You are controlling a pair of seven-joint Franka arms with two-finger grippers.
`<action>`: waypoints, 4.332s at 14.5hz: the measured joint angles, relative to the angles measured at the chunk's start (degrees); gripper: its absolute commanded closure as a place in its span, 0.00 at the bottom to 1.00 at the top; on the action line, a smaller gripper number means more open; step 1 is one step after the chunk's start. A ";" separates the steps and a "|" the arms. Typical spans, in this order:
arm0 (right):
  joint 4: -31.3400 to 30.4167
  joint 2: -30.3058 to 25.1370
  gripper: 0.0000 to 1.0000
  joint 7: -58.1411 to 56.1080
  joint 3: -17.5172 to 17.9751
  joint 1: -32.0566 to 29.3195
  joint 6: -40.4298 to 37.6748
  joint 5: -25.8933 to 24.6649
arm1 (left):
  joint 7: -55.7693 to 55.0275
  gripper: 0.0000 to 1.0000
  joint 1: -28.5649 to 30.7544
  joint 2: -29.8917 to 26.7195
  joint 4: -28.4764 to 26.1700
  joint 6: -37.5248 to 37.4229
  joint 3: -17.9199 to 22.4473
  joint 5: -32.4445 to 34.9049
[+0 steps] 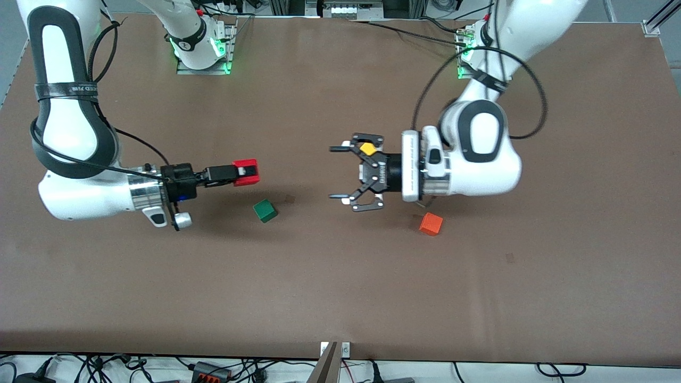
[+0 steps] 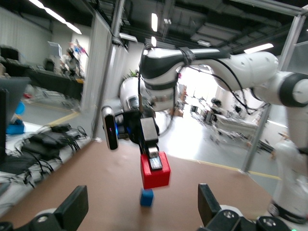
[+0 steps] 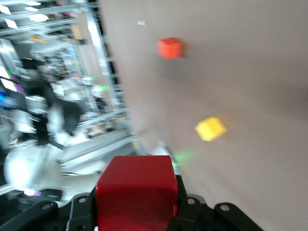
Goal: Pass red block to right arm, stack on blue
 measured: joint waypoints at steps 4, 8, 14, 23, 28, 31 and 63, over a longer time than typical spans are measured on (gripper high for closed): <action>0.02 -1.10 1.00 -0.35 -0.18 -0.89 0.00 -20.88 | -14.32 0.00 4.07 -0.11 1.82 -9.49 0.11 12.90; -0.34 -1.34 1.00 -0.35 -0.50 -3.03 2.76 -39.83 | -24.87 0.00 4.88 0.39 1.79 -13.48 0.31 21.58; -7.39 -2.49 1.00 -0.35 -1.62 -3.27 15.86 -56.89 | -44.11 0.00 7.65 0.43 5.18 -24.38 0.96 43.24; -31.69 -11.14 1.00 0.23 -3.16 -5.93 41.50 -63.47 | -78.02 0.00 7.81 -9.71 6.57 -30.37 3.76 78.69; -33.55 -9.57 1.00 0.23 -3.20 -7.92 46.49 -63.47 | -99.96 0.00 8.85 -19.75 -4.72 -20.43 11.04 80.62; -33.52 -7.96 1.00 0.23 -3.19 -8.32 47.44 -63.47 | -106.02 0.00 10.36 -25.83 -11.07 -16.18 11.64 86.66; -30.33 -5.77 0.00 0.29 -2.85 -8.70 45.72 -61.22 | -105.36 0.00 13.59 -30.53 -6.45 -24.30 10.01 89.63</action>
